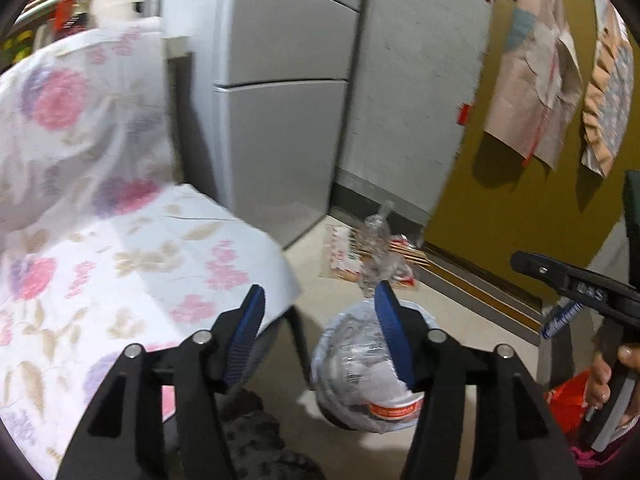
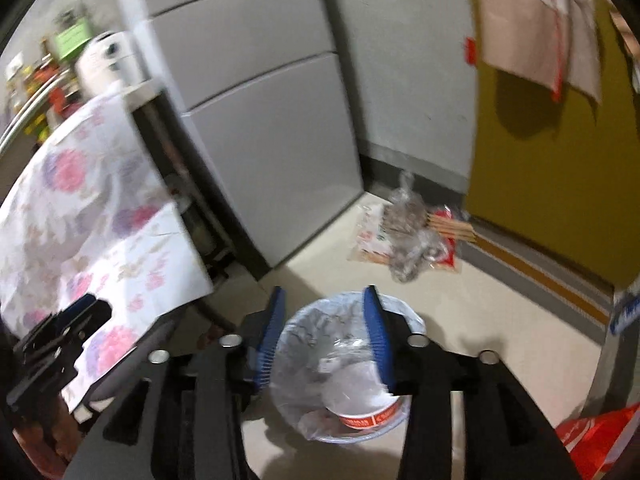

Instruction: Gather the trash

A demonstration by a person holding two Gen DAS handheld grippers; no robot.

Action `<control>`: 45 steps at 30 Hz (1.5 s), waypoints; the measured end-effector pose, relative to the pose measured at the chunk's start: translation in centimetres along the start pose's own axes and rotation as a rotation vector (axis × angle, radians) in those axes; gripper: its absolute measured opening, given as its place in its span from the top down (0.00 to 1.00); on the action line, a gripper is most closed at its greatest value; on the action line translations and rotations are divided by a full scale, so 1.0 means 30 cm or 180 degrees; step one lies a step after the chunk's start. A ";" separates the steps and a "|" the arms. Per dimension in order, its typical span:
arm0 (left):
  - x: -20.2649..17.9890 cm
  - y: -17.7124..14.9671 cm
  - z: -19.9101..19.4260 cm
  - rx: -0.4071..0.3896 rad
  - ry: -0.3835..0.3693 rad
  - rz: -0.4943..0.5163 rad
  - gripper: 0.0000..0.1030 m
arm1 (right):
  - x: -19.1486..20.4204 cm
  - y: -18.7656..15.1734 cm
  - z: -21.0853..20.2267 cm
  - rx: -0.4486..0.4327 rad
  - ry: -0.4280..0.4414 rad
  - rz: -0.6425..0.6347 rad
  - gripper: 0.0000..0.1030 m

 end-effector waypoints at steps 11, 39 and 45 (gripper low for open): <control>0.171 -0.068 -0.314 0.0140 0.0581 -0.0233 0.07 | 0.382 -0.064 -0.209 0.0012 0.0412 -0.0874 0.13; 0.167 -0.115 -0.613 0.0430 0.0838 -0.0237 0.07 | 0.521 -0.093 -0.472 -0.0001 0.0405 -0.1387 0.11; 0.173 -0.110 -0.614 0.0413 0.0850 -0.0256 0.07 | 0.518 -0.091 -0.465 0.0004 0.0400 -0.1395 0.11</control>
Point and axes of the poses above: each gripper's, at about its wrist camera, not at the fingertips, and z roughly the way its jaws point, x to its left, y to its top, the point moved 10 cm from there along z, roughly the way its jaws point, and after that the axes turned 7 degrees about z, right-handed, at the moved point
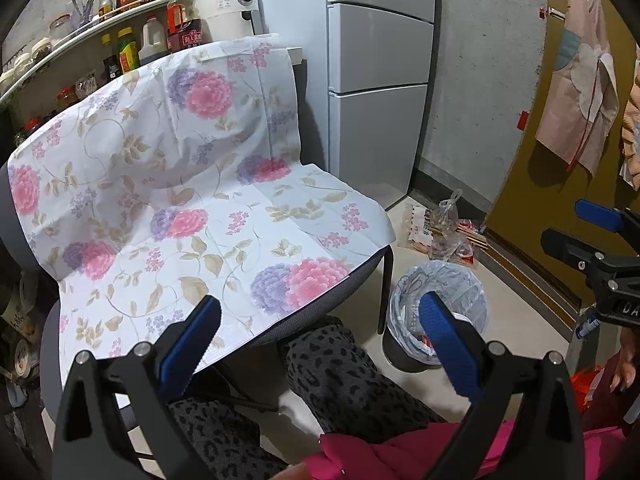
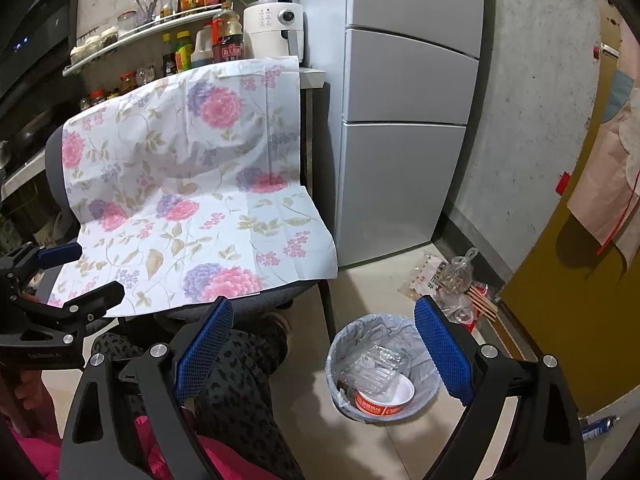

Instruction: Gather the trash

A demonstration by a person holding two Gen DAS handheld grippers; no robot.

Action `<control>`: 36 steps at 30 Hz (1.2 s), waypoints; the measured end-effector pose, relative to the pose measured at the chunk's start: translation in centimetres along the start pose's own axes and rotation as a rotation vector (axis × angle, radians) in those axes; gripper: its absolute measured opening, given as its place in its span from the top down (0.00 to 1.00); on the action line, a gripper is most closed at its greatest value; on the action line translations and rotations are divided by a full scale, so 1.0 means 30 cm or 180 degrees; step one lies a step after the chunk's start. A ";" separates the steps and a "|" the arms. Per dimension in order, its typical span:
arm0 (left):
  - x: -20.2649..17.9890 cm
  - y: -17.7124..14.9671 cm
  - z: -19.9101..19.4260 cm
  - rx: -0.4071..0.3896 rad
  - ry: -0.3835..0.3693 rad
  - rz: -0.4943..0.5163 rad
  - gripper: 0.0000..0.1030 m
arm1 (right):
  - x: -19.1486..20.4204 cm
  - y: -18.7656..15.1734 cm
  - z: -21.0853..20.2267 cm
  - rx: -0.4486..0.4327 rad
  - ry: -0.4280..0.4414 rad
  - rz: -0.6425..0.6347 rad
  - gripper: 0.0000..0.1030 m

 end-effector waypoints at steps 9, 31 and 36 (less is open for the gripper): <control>0.005 0.007 -0.014 -0.0029 0.0032 -0.0030 0.07 | -0.015 0.000 0.005 -0.0008 -0.0026 0.0028 0.11; 0.015 0.011 -0.019 -0.0050 0.0055 -0.0049 0.07 | -0.014 -0.013 0.017 0.0004 -0.0041 0.0027 0.11; 0.016 0.016 -0.026 -0.0063 0.0079 -0.0079 0.07 | -0.015 -0.013 0.017 0.0004 -0.0045 0.0030 0.11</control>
Point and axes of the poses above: each gripper's, at about its wrist camera, not at the fingertips, and z roughly the way its jaws point, x to its left, y to its top, the point moved 10 cm from there along z, roughly the way its jaws point, and after that the axes turned 7 degrees about z, right-handed, at the moved point
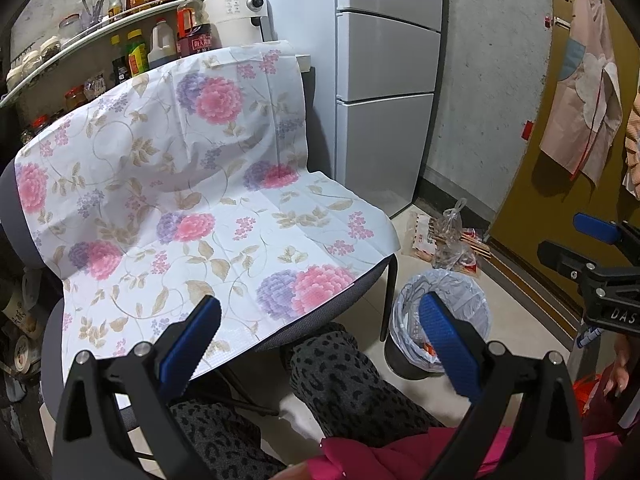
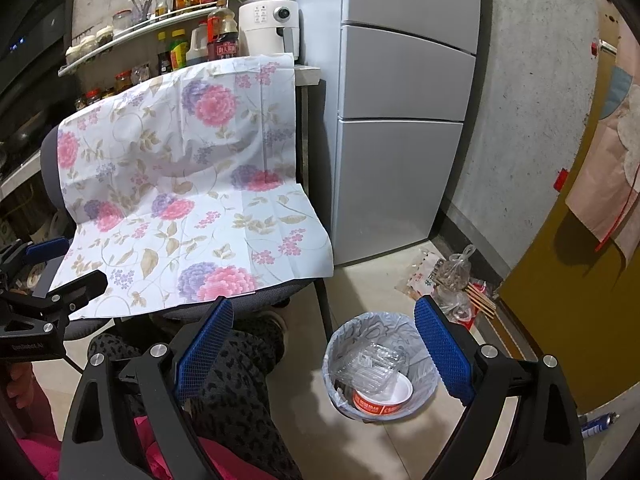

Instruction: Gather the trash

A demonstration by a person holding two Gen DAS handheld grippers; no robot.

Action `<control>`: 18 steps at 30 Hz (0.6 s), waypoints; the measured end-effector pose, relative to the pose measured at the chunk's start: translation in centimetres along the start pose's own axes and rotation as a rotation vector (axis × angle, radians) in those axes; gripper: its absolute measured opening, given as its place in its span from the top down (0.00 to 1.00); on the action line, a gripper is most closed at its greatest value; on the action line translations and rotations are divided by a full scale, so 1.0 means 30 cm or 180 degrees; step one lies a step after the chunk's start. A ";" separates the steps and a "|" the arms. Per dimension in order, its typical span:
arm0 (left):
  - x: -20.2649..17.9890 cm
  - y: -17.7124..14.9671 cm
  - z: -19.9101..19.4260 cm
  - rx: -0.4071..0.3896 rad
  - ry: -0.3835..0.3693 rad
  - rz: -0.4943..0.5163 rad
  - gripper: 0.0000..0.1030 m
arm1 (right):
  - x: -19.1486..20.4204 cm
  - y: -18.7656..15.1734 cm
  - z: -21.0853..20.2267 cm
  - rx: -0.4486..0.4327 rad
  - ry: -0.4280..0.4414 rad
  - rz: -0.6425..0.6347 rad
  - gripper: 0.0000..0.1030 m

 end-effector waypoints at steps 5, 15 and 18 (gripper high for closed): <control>0.001 0.005 -0.004 -0.0007 0.0011 -0.0006 0.07 | -0.003 0.003 0.001 0.0003 0.0008 -0.0008 0.11; 0.002 0.006 -0.005 -0.0012 0.0010 -0.0011 0.07 | -0.003 0.003 0.002 0.0004 -0.0005 -0.0007 0.11; 0.001 0.008 -0.006 -0.0013 0.0012 -0.0013 0.07 | -0.001 0.005 0.001 0.0004 -0.0008 -0.0006 0.11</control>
Point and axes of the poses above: each gripper's, at about its wrist camera, not at the fingertips, and z roughly the way its jaws point, x to its left, y to its top, the point moved 10 cm from there along z, roughly the way its jaws point, and after that the axes turned 7 degrees about z, right-handed, at the moved point
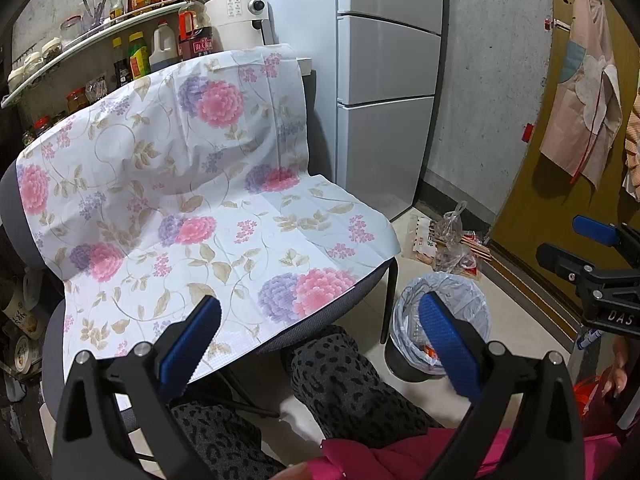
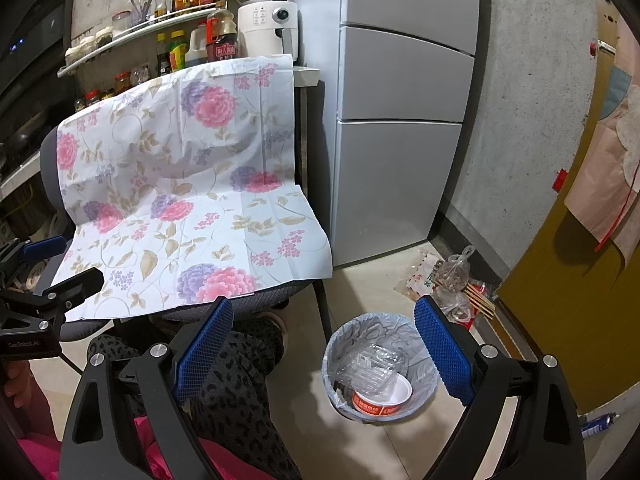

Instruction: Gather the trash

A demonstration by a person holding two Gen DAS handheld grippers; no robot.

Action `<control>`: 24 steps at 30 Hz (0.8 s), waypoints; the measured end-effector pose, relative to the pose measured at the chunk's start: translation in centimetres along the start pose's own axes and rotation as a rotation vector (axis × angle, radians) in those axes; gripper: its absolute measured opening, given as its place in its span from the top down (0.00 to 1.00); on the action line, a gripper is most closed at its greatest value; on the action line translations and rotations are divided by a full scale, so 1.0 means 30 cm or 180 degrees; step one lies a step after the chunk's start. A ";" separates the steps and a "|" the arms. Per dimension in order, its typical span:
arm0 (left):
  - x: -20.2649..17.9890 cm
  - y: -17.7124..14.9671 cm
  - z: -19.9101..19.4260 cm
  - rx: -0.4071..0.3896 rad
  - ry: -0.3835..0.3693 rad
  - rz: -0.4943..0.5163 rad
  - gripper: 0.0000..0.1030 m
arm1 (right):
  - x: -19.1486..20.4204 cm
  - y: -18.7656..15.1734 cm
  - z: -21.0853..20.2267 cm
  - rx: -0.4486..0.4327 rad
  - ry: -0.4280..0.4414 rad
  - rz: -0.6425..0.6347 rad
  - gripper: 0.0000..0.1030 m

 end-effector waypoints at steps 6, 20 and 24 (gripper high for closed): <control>0.000 0.001 -0.001 0.0000 0.0004 -0.0004 0.07 | -0.002 -0.001 0.002 0.0001 0.0007 0.0000 0.11; 0.006 0.001 -0.003 -0.0004 -0.0001 -0.0002 0.07 | -0.004 0.000 0.002 0.0003 0.0006 0.0000 0.11; 0.008 0.002 -0.003 -0.0005 -0.0002 -0.0004 0.07 | -0.004 0.001 0.002 0.0005 0.0002 0.0001 0.11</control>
Point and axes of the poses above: each gripper's, at about its wrist camera, not at the fingertips, and z roughly the way its jaws point, x to its left, y to its top, the point moved 10 cm from there along z, roughly the way its jaws point, and after that the axes turned 7 degrees about z, right-handed, at the moved point
